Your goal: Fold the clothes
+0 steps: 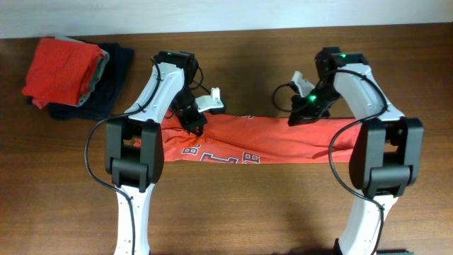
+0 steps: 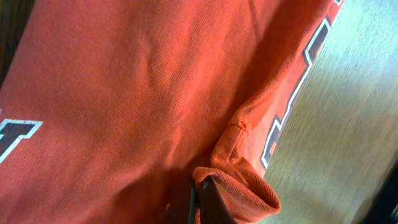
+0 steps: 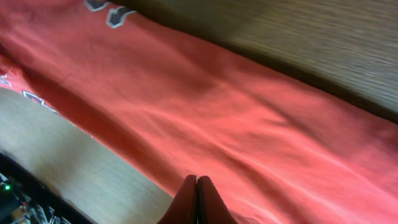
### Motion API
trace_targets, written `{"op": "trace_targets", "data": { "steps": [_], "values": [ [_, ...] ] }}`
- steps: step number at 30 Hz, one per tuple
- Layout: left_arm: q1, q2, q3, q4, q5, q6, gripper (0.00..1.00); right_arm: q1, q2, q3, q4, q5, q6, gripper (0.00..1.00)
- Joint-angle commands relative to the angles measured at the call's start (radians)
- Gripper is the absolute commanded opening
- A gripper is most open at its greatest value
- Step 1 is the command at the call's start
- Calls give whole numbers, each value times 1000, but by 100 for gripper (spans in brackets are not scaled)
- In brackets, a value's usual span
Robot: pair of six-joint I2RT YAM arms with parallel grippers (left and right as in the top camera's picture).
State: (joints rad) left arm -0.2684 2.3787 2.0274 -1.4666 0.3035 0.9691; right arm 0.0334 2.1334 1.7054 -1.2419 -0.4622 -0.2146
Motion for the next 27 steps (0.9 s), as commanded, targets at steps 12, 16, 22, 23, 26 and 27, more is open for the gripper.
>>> {"op": "trace_targets", "data": {
  "steps": [12,16,22,23,26,27],
  "values": [
    [-13,-21,51,47,-41,-33,0,22,-31,1,0,3,-18,7],
    [-13,-21,51,69,-88,-34,0,22,-31,1,0,3,-18,4],
    [-24,-21,51,101,-92,-34,2,22,-31,1,0,3,-18,5],
    [-26,-21,51,102,-92,-33,15,22,-31,1,0,4,-18,4],
    [-26,-21,51,101,-100,-34,63,22,-31,1,0,3,-18,5],
    [-26,-23,51,102,-114,-41,75,22,-31,1,0,3,-18,4]
  ]
}}
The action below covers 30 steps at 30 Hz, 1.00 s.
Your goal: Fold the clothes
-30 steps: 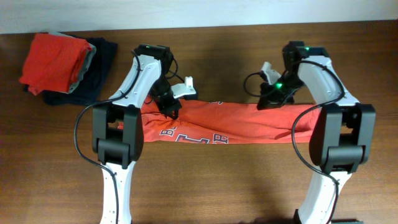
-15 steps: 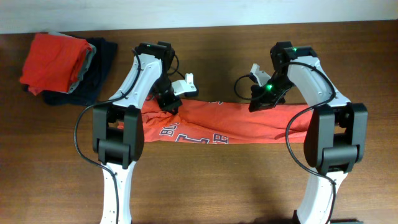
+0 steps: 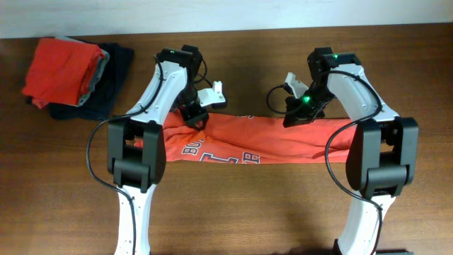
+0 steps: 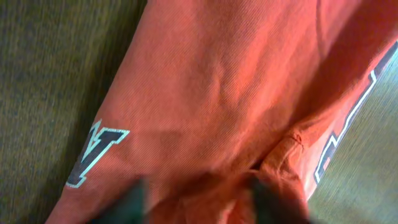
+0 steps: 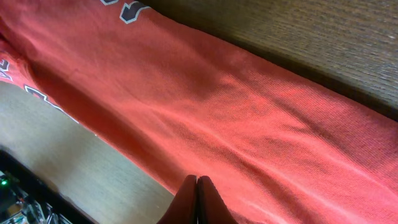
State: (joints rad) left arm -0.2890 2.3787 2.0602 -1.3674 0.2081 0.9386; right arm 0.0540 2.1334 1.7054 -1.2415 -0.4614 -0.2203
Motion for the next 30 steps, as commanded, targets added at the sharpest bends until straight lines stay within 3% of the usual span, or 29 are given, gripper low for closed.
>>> {"op": "trace_targets", "data": {
  "steps": [1,2,10,14,17,23,25,27,30],
  "values": [
    [-5,-25,21,8,-42,-36,87,1,-31,1,0,3,-12,5],
    [-3,-29,30,18,-62,-83,99,1,-31,1,0,3,-12,5],
    [79,-96,158,-16,-96,-319,99,1,-31,1,-8,3,-12,5],
    [157,-154,169,-21,-90,-530,99,1,-31,1,0,5,-12,5],
    [214,-162,168,-108,-94,-702,99,1,-31,1,4,5,-12,4],
    [290,-161,105,-233,-101,-804,99,1,-31,1,15,5,-12,5],
    [297,-161,75,-227,-100,-815,95,1,-31,1,18,6,-12,6],
    [298,-161,31,-206,-98,-822,82,1,-31,1,19,6,-12,8],
    [294,-161,-35,-180,-97,-822,72,1,-31,0,19,6,-12,8]
  ]
}}
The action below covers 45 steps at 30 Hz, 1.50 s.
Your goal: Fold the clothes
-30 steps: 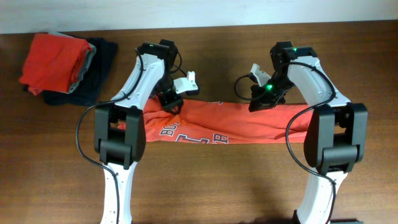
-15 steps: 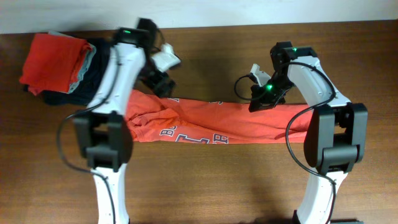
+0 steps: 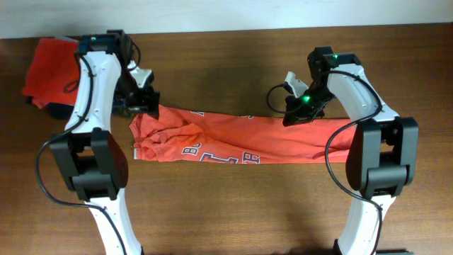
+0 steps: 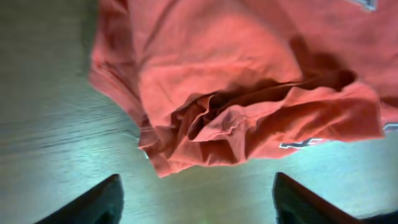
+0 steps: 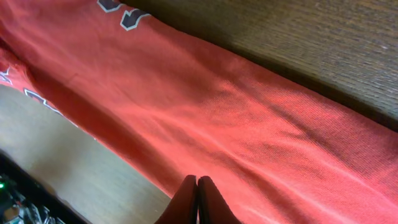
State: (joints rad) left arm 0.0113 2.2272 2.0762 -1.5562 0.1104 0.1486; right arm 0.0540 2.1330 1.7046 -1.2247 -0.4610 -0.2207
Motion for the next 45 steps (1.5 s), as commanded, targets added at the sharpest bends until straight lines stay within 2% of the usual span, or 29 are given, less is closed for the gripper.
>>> {"op": "trace_targets", "data": {
  "steps": [1,5,11,14,30,32,35,36,37,45],
  "values": [
    [-8,-10,-73,22,0,-32,71,1,-30,0,2,6,-12,8],
    [-9,-10,-114,61,-1,-32,66,1,-30,0,2,26,-11,9],
    [-11,-10,-196,107,-5,-32,64,1,-30,0,4,28,-11,9],
    [-21,-10,-245,155,-3,-32,52,1,-30,0,8,28,-11,9],
    [-46,-10,-312,208,-3,-32,50,1,-30,0,6,28,-11,9],
    [-46,-10,-316,209,-3,-32,40,1,-30,0,6,28,-11,10],
    [-46,-10,-317,209,-3,-32,17,1,-30,0,6,28,-11,10],
    [-46,-10,-317,209,-3,-32,7,1,-30,0,6,28,-11,10],
    [-46,-10,-317,210,-3,-32,1,1,-30,0,6,28,-11,10],
    [-46,-26,-267,198,-3,-32,1,1,-30,0,6,28,-11,9]
  ]
}}
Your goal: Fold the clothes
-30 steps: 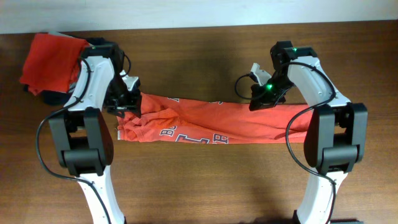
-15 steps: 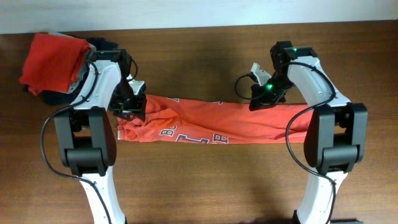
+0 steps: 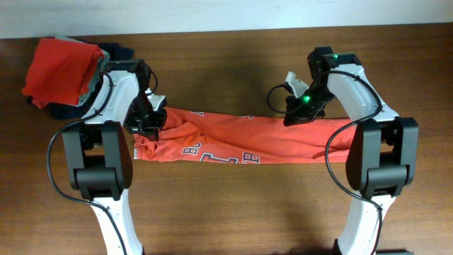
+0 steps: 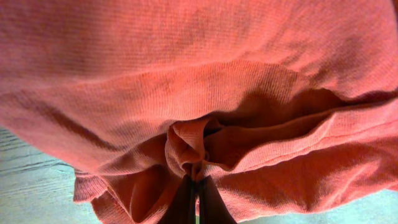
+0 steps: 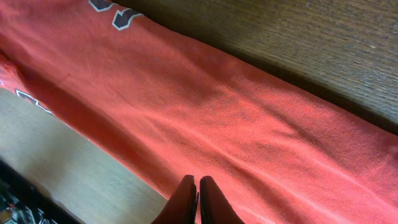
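An orange shirt [image 3: 283,145] with lettering lies as a long strip across the table. Its left end is bunched into folds [image 4: 186,140]. My left gripper [image 3: 151,120] is down on that bunched end, and in the left wrist view it [image 4: 196,202] is shut on a small fold of the fabric. My right gripper [image 3: 292,117] sits at the strip's upper edge right of the middle. In the right wrist view its fingers [image 5: 198,202] stand almost together over the smooth cloth [image 5: 217,112], with only a hairline gap.
A pile of folded clothes stands at the back left, a red piece [image 3: 60,64] on top of dark ones [image 3: 71,113]. The wooden table [image 3: 233,205] lies bare in front of the shirt.
My left gripper was open beside the shirt's left end; now it is lower, on the bunched folds and shut on one. The right gripper stays put, its fingers a hair apart.
Both grippers were shut on the shirt's upper edge, left and right of the middle. The left then opened there, and later stood open at the bunched left end. It is now shut on a fold there. The right gripper kept its place.
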### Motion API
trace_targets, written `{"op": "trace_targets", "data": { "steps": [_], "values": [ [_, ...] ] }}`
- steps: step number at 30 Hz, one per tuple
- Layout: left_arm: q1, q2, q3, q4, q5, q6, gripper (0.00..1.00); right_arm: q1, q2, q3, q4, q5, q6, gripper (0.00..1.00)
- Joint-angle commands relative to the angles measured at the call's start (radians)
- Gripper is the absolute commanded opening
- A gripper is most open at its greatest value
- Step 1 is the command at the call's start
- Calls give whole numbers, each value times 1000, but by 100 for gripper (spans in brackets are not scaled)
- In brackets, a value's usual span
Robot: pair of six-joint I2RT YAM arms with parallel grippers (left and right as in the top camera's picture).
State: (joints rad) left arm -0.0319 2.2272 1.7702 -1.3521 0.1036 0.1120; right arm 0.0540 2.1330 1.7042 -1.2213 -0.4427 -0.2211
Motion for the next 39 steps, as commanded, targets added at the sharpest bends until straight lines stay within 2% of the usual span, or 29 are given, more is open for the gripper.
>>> {"op": "trace_targets", "data": {
  "steps": [1,6,17,18,19,21,23,24,27,31,35,39],
  "values": [
    [-3,-32,51,-9,3,5,1,1,-30,0,3,10,-11,10],
    [-5,-72,84,-8,3,5,1,1,-30,0,2,10,-11,9],
    [-11,-91,85,96,4,9,2,1,-30,0,1,10,-11,10],
    [-13,-90,85,99,3,10,16,1,-30,0,-2,10,-11,10],
    [-13,-90,85,100,4,12,36,1,-30,0,-3,10,-11,10],
    [-13,-90,85,100,3,17,51,1,-30,0,-6,10,-11,10],
    [-13,-93,86,103,4,17,74,1,-30,0,-6,10,-11,9],
    [-13,-94,88,104,4,16,99,1,-30,0,-7,9,-11,9],
    [-13,-102,99,104,3,16,99,5,-30,0,-17,5,-16,9],
    [-6,-103,97,104,-8,-6,99,31,-30,0,-40,-61,-111,9],
    [20,-103,93,108,-25,-14,99,75,-30,0,-35,-77,-143,9],
    [73,-103,93,143,13,-103,99,141,-30,0,0,-155,-168,6]
  ]
}}
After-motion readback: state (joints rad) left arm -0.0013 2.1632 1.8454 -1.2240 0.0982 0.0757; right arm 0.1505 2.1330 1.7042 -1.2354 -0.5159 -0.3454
